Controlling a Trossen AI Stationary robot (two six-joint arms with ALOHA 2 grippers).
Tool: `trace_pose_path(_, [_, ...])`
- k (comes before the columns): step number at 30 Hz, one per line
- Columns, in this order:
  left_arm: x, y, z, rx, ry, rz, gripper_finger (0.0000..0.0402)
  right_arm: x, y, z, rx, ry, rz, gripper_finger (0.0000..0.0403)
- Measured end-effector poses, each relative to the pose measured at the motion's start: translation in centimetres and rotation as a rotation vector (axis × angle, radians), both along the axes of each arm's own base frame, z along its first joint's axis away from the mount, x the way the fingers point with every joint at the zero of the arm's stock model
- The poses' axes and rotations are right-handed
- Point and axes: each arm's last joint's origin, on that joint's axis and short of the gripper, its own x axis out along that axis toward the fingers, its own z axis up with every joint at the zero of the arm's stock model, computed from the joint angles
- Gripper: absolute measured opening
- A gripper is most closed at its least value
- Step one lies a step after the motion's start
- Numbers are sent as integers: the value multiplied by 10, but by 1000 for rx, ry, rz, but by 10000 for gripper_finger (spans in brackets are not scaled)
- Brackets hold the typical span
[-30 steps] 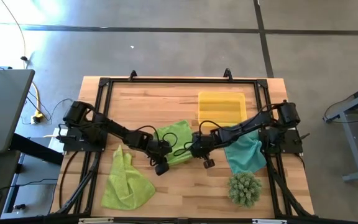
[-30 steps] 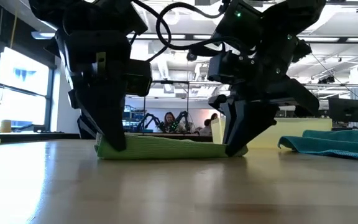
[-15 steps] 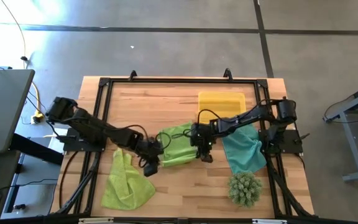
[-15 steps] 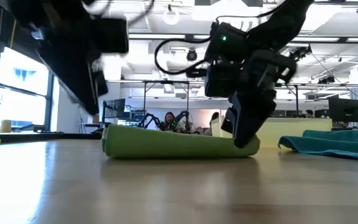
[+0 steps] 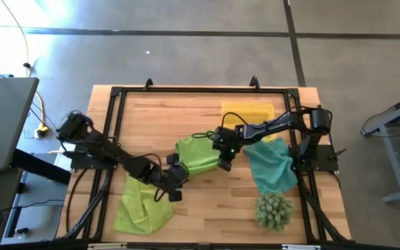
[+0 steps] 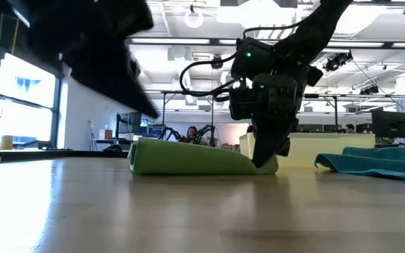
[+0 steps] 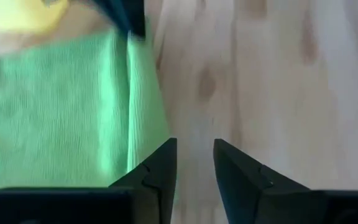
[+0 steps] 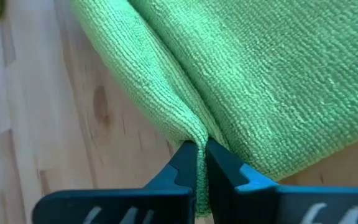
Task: Roll microfiber towels into tight, uniform cylinder then place into a basket
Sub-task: Roll the top green microfiber towel
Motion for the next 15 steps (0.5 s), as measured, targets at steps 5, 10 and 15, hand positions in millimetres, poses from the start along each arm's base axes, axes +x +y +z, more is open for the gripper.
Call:
trace_pose_path(5, [3,0,-20,46,46,3,107,0,0,0,-6,-2,-2,4])
trace_pose_path(10, [5,3,-34,112,84,22,109,0,0,0,-10,-1,-6,4])
trace_pose_path(15, [8,6,-42,123,100,53,109,0,0,0,-11,0,-6,4])
